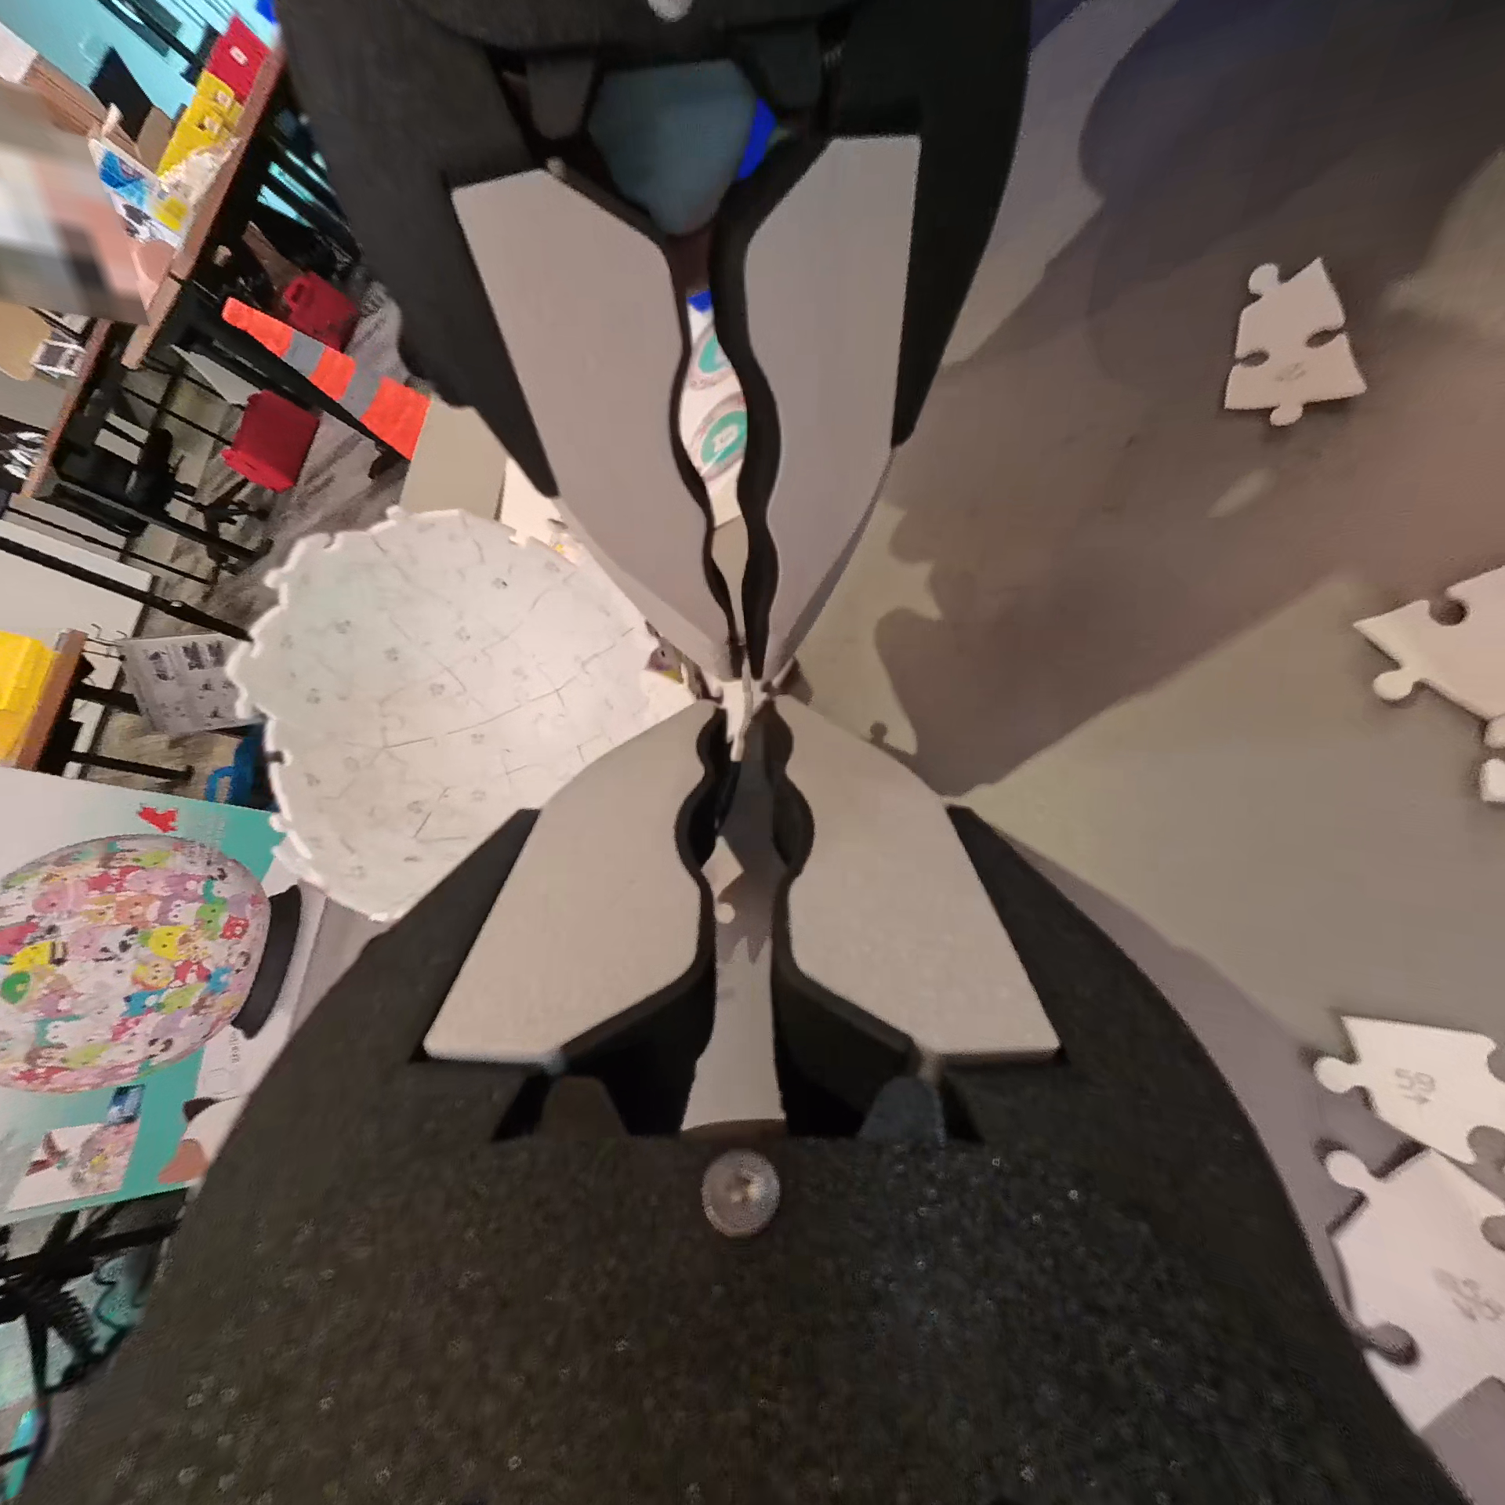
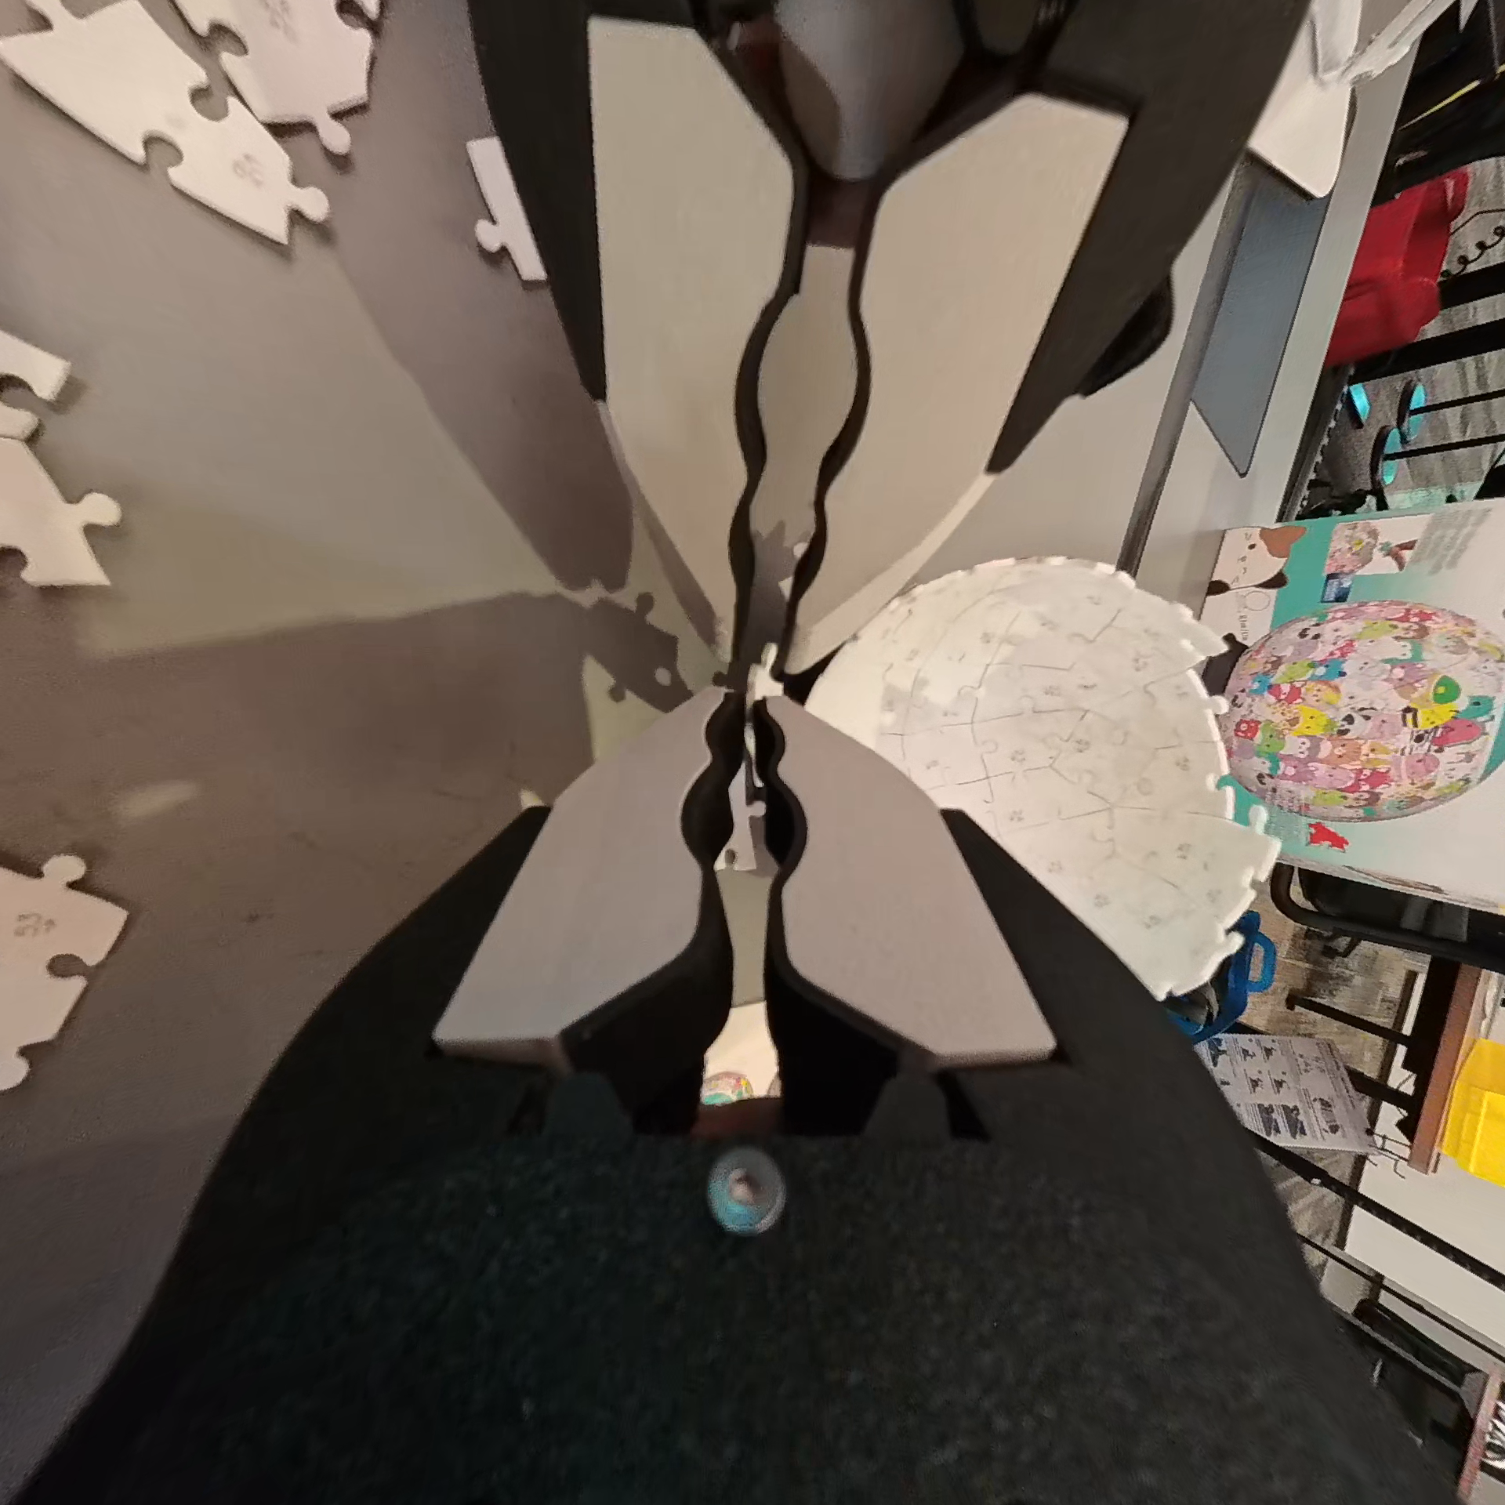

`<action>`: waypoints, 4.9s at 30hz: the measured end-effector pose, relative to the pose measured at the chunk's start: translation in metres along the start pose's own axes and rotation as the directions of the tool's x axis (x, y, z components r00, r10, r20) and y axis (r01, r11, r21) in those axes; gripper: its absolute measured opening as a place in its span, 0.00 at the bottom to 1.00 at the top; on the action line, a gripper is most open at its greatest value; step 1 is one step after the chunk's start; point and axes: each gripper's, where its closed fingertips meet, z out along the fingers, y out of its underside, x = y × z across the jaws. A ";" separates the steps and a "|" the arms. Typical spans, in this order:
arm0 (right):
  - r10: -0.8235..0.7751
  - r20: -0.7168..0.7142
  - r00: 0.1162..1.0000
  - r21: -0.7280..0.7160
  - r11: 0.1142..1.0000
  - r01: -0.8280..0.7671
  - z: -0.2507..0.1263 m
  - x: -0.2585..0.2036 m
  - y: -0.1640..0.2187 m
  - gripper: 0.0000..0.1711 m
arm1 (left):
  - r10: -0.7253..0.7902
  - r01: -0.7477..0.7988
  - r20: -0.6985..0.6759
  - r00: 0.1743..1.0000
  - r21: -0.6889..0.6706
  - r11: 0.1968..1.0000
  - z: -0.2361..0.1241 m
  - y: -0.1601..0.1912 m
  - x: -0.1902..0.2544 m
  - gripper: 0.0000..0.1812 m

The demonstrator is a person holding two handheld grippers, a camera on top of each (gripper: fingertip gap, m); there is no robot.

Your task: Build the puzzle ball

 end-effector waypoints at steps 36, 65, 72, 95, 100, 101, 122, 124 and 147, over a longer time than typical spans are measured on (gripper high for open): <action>0.121 -0.002 0.993 -0.025 0.992 -0.121 -0.022 0.013 0.025 0.18 | -0.079 0.065 -0.346 0.935 -0.053 0.997 -0.004 0.009 0.000 0.01; 0.053 0.007 0.999 -0.110 0.993 -0.052 -0.005 0.021 0.028 0.17 | -0.100 -0.031 -0.448 0.888 -0.278 0.960 0.008 0.017 -0.015 0.01; 0.052 0.012 0.999 -0.123 0.991 -0.050 -0.002 0.019 0.031 0.16 | -0.094 -0.058 -0.459 0.884 -0.306 0.950 0.011 0.021 -0.016 0.01; 0.046 0.020 0.999 -0.156 0.987 -0.042 0.009 0.016 0.035 0.13 | -0.086 -0.089 -0.487 0.869 -0.325 0.941 0.011 0.017 -0.016 0.01; 0.045 0.019 0.999 -0.165 0.985 -0.042 0.008 0.016 0.038 0.13 | -0.093 -0.085 -0.489 0.867 -0.331 0.940 0.012 0.015 -0.017 0.01; 0.044 0.017 0.999 -0.165 0.985 -0.041 0.008 0.016 0.038 0.13 | -0.094 -0.085 -0.489 0.867 -0.332 0.940 0.013 0.015 -0.017 0.01; 0.016 -0.018 1.000 -0.182 0.983 -0.019 0.002 0.021 0.042 0.14 | -0.121 -0.064 -0.468 0.875 -0.360 0.931 0.013 0.017 -0.022 0.01; 0.014 -0.028 1.000 -0.185 0.983 -0.019 -0.002 0.023 0.044 0.14 | -0.120 -0.072 -0.469 0.875 -0.371 0.926 0.014 0.017 -0.021 0.01; -0.023 -0.067 0.997 -0.141 0.990 0.013 -0.025 0.026 0.049 0.12 | -0.126 -0.079 -0.461 0.878 -0.400 0.913 0.008 0.021 -0.023 0.01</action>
